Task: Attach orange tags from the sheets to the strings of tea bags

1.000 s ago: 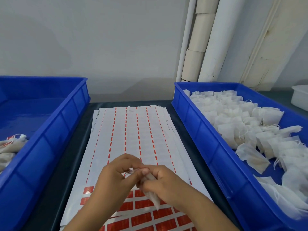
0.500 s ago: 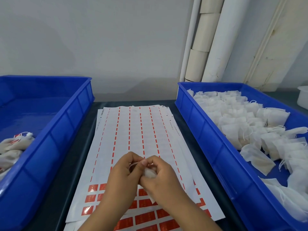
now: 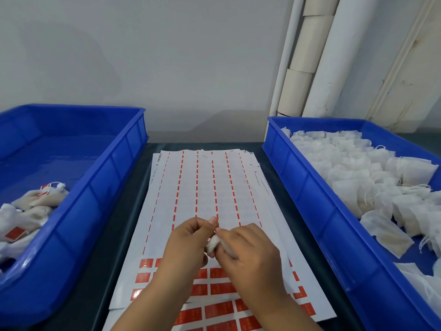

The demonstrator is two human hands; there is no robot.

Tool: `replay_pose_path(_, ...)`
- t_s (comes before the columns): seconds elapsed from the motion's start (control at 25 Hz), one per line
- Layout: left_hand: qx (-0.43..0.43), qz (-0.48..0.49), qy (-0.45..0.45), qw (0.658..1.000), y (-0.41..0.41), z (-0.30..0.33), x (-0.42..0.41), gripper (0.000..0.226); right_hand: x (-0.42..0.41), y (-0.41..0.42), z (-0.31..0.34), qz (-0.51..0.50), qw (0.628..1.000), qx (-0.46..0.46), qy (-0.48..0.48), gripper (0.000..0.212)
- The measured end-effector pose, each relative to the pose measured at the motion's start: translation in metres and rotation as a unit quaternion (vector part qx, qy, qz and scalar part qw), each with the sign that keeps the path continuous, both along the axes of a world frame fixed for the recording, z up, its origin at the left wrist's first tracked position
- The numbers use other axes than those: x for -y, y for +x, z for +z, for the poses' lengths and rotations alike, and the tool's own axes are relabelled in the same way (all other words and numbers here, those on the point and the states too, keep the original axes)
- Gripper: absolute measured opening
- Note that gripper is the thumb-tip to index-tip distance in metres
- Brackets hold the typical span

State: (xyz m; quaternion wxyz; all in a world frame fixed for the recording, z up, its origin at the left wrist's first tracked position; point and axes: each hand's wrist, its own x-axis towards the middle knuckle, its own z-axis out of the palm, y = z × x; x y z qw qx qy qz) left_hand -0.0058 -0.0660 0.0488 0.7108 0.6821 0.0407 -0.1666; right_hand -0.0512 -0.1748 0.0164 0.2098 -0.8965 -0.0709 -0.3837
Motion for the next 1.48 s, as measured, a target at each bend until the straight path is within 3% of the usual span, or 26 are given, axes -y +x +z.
replay_pose_path(0.08, -0.004, 0.015, 0.003, 1.0, 0.002, -0.002, -0.001, 0.025, 0.0, 0.001, 0.0, -0.004, 1.0, -0.006, -0.029, 0.023)
replay_pose_path(0.16, -0.024, 0.03, -0.046, 0.998, 0.005, -0.001, -0.002, 0.006, -0.002, 0.001, 0.003, -0.017, 0.999, -0.038, -0.004, 0.014)
replay_pose_path(0.24, -0.048, 0.028, -0.113, 0.992, 0.007, 0.001, -0.004, 0.031, -0.006, 0.002, 0.01, -0.038, 0.983, -0.138, 0.116, 0.002)
replay_pose_path(0.28, -0.045, 0.025, -0.116, 0.992, 0.008, 0.0, -0.006, 0.045, -0.007, 0.004, 0.013, -0.041, 0.955, -0.219, 0.194, 0.006)
replay_pose_path(0.4, 0.023, -0.006, -0.047, 0.999, 0.006, -0.005, -0.013, 0.052, -0.003, 0.005, 0.02, -0.015, 0.832, -0.377, 0.407, 0.013)
replay_pose_path(0.44, 0.05, -0.006, -0.017, 0.999, 0.003, -0.007, -0.016, 0.048, -0.001, 0.005, 0.024, 0.028, 0.769, -0.407, 0.493, 0.018)
replay_pose_path(0.56, 0.141, 0.005, 0.047, 0.989, -0.007, -0.014, -0.018, 0.036, 0.002, 0.001, 0.031, 0.173, 0.493, -0.434, 0.734, 0.01)
replay_pose_path(0.6, 0.189, 0.01, 0.075, 0.979, -0.011, -0.014, -0.017, 0.036, 0.001, 0.0, 0.032, 0.192, 0.436, -0.438, 0.763, 0.011)
replay_pose_path(0.64, 0.24, 0.018, 0.12, 0.963, -0.013, -0.015, -0.015, 0.039, 0.001, 0.0, 0.029, 0.197, 0.41, -0.438, 0.776, 0.016)
replay_pose_path(0.72, 0.311, 0.026, 0.198, 0.929, -0.016, -0.017, -0.013, 0.046, 0.001, 0.003, 0.024, 0.175, 0.429, -0.423, 0.779, 0.013)
replay_pose_path(0.84, 0.332, -0.019, 0.203, 0.921, -0.019, -0.02, -0.015, 0.051, 0.002, 0.005, 0.021, 0.135, 0.502, -0.391, 0.759, 0.015)
replay_pose_path(1.12, 0.344, -0.001, 0.302, 0.889, -0.015, -0.016, -0.019, 0.008, 0.0, 0.002, 0.021, 0.094, 0.573, -0.385, 0.717, 0.016)
replay_pose_path(1.16, 0.334, -0.006, 0.309, 0.891, -0.015, -0.015, -0.02, 0.001, 0.0, 0.002, 0.019, 0.082, 0.587, -0.384, 0.708, 0.015)
replay_pose_path(1.2, 0.317, -0.011, 0.314, 0.895, -0.016, -0.014, -0.02, 0.012, 0.0, 0.003, 0.018, 0.071, 0.598, -0.381, 0.702, 0.014)
replay_pose_path(1.32, 0.193, -0.046, 0.256, 0.946, -0.013, -0.01, -0.022, 0.021, 0.002, 0.005, 0.014, 0.05, 0.612, -0.375, 0.694, 0.011)
replay_pose_path(1.48, 0.061, -0.031, 0.093, 0.993, -0.004, -0.001, -0.026, 0.024, 0.01, 0.003, 0.014, 0.113, 0.572, -0.407, 0.703, 0.02)
